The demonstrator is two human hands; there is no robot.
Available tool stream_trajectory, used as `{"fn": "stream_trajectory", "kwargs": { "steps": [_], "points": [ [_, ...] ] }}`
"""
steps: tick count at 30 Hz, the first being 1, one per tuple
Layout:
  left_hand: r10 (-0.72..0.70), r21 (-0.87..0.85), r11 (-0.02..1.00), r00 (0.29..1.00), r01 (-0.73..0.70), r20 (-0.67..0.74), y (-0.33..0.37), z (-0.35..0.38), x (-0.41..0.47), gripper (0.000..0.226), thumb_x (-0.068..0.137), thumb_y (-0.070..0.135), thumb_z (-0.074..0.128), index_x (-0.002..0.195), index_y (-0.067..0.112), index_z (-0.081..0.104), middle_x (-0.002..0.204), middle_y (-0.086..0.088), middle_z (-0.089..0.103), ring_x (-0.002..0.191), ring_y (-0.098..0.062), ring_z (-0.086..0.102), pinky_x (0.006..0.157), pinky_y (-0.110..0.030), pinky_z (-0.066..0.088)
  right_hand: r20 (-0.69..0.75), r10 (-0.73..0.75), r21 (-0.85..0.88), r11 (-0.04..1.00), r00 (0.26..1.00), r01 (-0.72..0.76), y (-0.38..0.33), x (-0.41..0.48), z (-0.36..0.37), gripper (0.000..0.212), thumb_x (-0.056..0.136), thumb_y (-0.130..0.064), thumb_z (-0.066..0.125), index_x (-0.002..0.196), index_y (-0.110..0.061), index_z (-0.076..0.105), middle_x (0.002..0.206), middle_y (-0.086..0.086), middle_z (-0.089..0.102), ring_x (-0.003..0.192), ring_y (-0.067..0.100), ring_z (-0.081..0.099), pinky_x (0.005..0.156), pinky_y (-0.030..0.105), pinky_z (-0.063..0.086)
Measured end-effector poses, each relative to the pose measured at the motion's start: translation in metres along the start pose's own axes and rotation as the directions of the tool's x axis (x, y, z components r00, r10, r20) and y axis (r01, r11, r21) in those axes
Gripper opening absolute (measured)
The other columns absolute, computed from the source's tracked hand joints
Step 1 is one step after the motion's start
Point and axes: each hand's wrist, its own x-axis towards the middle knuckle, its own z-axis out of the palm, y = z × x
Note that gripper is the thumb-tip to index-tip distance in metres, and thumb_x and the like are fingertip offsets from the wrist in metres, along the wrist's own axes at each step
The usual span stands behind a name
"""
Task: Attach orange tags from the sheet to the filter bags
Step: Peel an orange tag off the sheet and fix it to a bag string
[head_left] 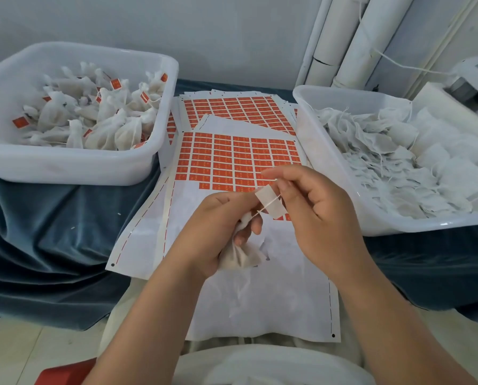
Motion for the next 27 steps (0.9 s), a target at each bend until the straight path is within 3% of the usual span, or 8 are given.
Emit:
{"fn": "stream_trajectory", "kwargs": {
  "steps": [3,6,13,19,24,27],
  "points": [
    [-0.048,-0.076,0.996,0.997,0.052,0.055,-0.0009,-0.0048,0.0018,0.029,0.089,0.045,0.068,0.081,0.02,0.081,0.063,-0.001,0.061,0.043,-0.008,0.037,0.05,-0.017,0.04,0.013,-0.038,-0.024,0.999,0.999,0.038,0.0006,-0.0007,0.0004,0.025,0.109,-0.018,0.051,0.119,-0.028,0.071,0.102,-0.03,0.069,0.105,-0.003,0.067,0.084,0.008,0.048],
    [-0.068,-0.086,0.993,0.993,0.077,0.095,-0.0024,-0.0062,0.0026,0.029,0.087,0.047,0.072,0.073,0.022,0.079,0.061,0.001,0.06,0.042,-0.007,0.039,0.047,-0.015,0.038,0.015,-0.072,-0.048,0.996,0.997,0.073,0.001,-0.0005,0.0011,0.025,0.107,-0.018,0.051,0.119,-0.026,0.072,0.098,-0.032,0.067,0.1,-0.003,0.067,0.081,0.007,0.048],
    [-0.055,-0.057,0.997,0.997,0.058,0.059,-0.0041,-0.0094,0.0045,0.029,0.077,0.053,0.077,0.068,0.025,0.079,0.061,0.001,0.062,0.045,-0.007,0.043,0.049,-0.016,0.041,0.007,-0.088,-0.044,0.995,0.996,0.088,0.0027,-0.0003,0.0001,0.024,0.109,-0.019,0.052,0.118,-0.036,0.067,0.101,-0.018,0.072,0.093,0.009,0.07,0.078,0.03,0.057],
    [-0.029,-0.001,1.0,0.998,0.029,0.053,-0.0042,-0.0094,0.005,0.027,0.073,0.048,0.077,0.076,0.022,0.083,0.06,0.001,0.062,0.047,-0.007,0.041,0.049,-0.017,0.039,0.012,-0.089,-0.028,0.996,0.996,0.089,0.0034,0.0008,0.0,0.022,0.108,-0.017,0.053,0.115,-0.032,0.068,0.099,-0.016,0.073,0.099,0.006,0.07,0.08,0.013,0.053],
    [-0.012,0.067,0.998,0.999,0.009,0.042,-0.003,-0.0068,0.0045,0.023,0.076,0.046,0.076,0.078,0.024,0.084,0.063,0.0,0.065,0.046,-0.007,0.043,0.048,-0.017,0.041,0.052,-0.035,0.051,0.998,0.998,0.032,0.0051,0.0023,-0.0018,0.024,0.108,-0.016,0.052,0.116,-0.029,0.07,0.097,-0.015,0.074,0.101,0.014,0.071,0.085,0.027,0.058],
    [0.04,0.115,0.992,0.998,-0.046,0.051,-0.0012,-0.0048,0.0027,0.018,0.082,0.044,0.074,0.081,0.028,0.084,0.068,0.001,0.067,0.05,-0.008,0.044,0.05,-0.019,0.04,0.058,-0.026,0.069,0.997,0.998,0.022,0.0055,0.003,-0.0011,0.025,0.108,-0.014,0.052,0.115,-0.029,0.071,0.097,-0.014,0.074,0.1,0.014,0.071,0.083,0.028,0.059]
  ]
}}
